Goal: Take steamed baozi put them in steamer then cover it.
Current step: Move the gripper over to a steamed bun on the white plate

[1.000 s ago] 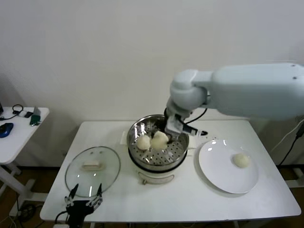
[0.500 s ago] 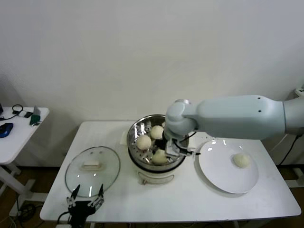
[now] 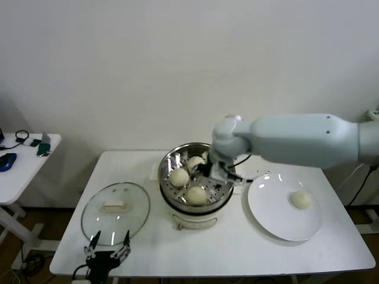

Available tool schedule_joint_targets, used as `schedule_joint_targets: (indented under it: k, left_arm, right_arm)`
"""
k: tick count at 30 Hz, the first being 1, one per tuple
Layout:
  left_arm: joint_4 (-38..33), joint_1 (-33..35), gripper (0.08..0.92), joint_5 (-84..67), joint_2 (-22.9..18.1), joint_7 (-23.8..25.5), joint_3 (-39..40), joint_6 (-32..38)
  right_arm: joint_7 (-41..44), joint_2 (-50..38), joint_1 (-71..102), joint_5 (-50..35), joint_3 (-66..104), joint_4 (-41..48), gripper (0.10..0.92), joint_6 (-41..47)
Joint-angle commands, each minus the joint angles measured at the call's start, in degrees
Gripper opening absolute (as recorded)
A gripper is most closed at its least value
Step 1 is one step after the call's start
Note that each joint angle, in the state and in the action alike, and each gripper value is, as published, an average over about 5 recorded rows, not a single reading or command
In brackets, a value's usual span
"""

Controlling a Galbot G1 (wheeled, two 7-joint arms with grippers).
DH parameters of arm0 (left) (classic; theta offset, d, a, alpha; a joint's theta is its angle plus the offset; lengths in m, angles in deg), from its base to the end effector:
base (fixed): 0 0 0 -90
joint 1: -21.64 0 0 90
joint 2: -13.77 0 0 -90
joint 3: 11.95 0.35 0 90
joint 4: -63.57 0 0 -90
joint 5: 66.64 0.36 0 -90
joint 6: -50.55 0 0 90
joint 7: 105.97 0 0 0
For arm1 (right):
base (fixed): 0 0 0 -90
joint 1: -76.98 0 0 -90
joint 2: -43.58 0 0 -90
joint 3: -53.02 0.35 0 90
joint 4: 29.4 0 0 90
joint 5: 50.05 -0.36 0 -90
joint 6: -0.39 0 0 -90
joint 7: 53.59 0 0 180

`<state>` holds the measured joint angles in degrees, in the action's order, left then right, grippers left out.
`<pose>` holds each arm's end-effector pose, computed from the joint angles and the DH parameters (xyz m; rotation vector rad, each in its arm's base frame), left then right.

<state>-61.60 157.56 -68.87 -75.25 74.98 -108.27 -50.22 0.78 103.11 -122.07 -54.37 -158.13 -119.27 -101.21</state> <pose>0.1014 0.0348 -0.3089 0.0901 -2.7666 -0.0500 0.4943 0.0876 -0.0263 1.8853 -0.6049 2.2709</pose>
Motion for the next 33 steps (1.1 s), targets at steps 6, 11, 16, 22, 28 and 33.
schedule_joint_targets:
  k: [6,11,16,22,28,33]
  left_arm:
    - [0.1,-0.8,0.823,-1.5,0.5,0.3,-0.5,-0.4]
    - [0.7,-1.5,0.823,-2.5,0.9,0.6,-0.9,-0.6]
    - [1.4,-2.2,0.823,-2.5,0.7,1.1,-1.2,-0.8]
    - [1.7,-2.4,0.823,-1.9,0.3,1.5,-0.9,-1.1]
    - [2.0,-1.6,0.823,-1.3,0.4,1.5,-0.8,-1.1]
    - [2.0,-1.3,0.823,-0.5,0.1,1.5,-0.4,-1.2]
  right_arm:
    - [9.8,-17.8,-19.1,-25.1,-20.5,17.6,0.823,8.3]
    - [7.6,-30.7,-4.6,-14.7,-15.4,18.3,0.823,10.7]
    - [6.3,-37.7,16.5,-5.9,4.6,19.4,0.823,11.0]
    - [5.4,-37.1,36.3,0.1,23.6,24.3,0.823,9.5]
    - [3.9,-33.2,44.2,3.4,31.2,29.7,0.823,8.6]
    - [2.5,-29.8,45.1,4.9,32.8,33.6,0.823,8.1]
